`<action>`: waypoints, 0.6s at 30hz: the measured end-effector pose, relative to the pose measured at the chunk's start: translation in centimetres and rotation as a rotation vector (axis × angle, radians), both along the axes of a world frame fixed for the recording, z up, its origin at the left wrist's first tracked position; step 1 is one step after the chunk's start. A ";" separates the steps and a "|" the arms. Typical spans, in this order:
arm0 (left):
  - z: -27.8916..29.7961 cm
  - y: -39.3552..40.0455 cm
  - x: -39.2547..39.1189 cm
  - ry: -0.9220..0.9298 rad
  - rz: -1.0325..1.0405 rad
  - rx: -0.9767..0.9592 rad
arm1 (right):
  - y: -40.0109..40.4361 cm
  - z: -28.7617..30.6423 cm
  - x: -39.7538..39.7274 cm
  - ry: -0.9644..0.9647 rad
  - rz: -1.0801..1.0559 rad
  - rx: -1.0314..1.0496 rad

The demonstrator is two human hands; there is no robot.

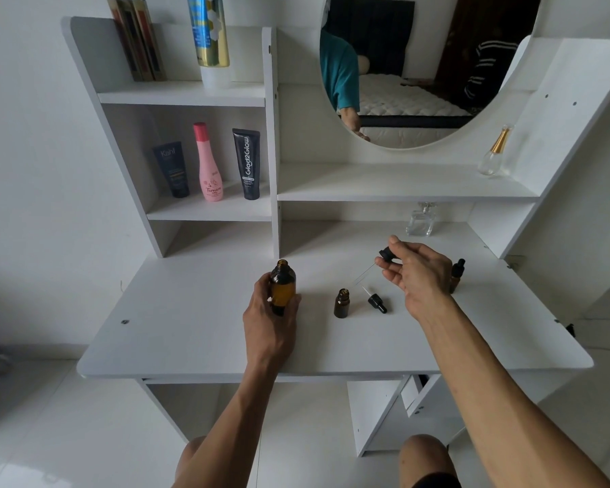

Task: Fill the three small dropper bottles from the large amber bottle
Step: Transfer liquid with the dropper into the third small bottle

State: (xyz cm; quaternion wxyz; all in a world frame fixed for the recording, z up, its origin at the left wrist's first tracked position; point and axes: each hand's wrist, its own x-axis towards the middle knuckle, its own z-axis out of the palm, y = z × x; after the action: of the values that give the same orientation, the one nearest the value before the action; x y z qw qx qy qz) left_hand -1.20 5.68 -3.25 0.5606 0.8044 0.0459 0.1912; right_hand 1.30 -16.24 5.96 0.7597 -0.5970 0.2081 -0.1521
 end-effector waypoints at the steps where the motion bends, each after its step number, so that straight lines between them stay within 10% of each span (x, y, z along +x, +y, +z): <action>1: 0.0 0.0 0.0 0.002 0.002 0.001 | 0.0 0.0 0.0 -0.001 0.000 0.001; 18: -0.2 0.0 0.2 -0.007 -0.004 -0.016 | 0.0 0.2 0.0 -0.008 0.009 -0.010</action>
State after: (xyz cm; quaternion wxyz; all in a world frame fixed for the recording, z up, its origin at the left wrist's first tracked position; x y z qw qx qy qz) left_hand -1.05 5.65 -3.40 0.5675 0.7994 0.0436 0.1925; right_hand 1.28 -16.28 6.19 0.7581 -0.6012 0.2018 -0.1521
